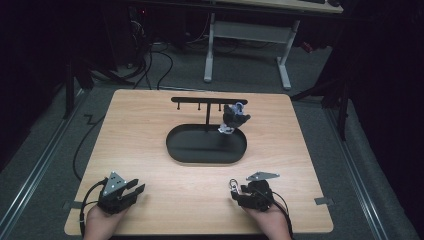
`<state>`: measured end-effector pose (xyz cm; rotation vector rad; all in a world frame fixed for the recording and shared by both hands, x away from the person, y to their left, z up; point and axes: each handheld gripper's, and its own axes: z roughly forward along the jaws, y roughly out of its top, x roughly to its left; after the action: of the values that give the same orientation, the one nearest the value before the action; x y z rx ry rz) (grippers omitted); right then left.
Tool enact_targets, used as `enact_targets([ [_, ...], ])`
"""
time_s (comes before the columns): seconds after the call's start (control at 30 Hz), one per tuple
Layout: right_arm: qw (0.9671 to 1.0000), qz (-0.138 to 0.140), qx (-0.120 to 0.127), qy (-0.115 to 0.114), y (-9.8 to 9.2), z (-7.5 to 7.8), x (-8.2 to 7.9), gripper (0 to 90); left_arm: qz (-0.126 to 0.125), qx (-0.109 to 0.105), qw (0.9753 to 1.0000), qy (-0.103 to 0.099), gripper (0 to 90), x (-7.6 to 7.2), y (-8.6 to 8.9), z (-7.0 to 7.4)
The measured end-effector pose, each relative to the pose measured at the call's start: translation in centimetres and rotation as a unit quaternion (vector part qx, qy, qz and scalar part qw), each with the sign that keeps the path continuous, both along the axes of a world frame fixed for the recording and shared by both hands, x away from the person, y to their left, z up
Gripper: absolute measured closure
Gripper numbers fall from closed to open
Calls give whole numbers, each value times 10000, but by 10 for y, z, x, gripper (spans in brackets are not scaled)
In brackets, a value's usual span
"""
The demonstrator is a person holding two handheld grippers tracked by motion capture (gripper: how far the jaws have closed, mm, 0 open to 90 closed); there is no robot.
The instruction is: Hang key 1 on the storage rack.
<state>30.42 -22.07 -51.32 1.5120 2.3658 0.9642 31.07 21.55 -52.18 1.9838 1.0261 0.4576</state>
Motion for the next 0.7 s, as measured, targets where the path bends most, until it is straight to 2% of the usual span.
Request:
enact_targets([
  [0.17,10000,-84,-23,17,2,-1,-2,520,-56,9,10000,-35,637,-1,-1,2],
  [0.33,9997,-10,-150,-212,6,-3,-10,618,-93,23,10000,-18,634,-2,-4,1],
  [0.37,9997,-10,-150,-212,6,-3,-10,618,-93,23,10000,-18,632,-2,-4,1],
  [0.4,9997,13,-113,-238,6,-4,-11,663,-128,30,9999,-7,629,-3,-5,1],
  [0.5,9996,22,-86,-261,5,-5,-12,696,-157,37,9999,19,626,-3,-6,0],
  [0.53,9996,44,-43,-268,5,-6,-12,735,-165,36,9999,17,626,-3,-7,-1],
  [0.7,9994,110,-68,-306,7,-6,-11,770,-185,55,9998,44,625,-3,-7,-2],
])
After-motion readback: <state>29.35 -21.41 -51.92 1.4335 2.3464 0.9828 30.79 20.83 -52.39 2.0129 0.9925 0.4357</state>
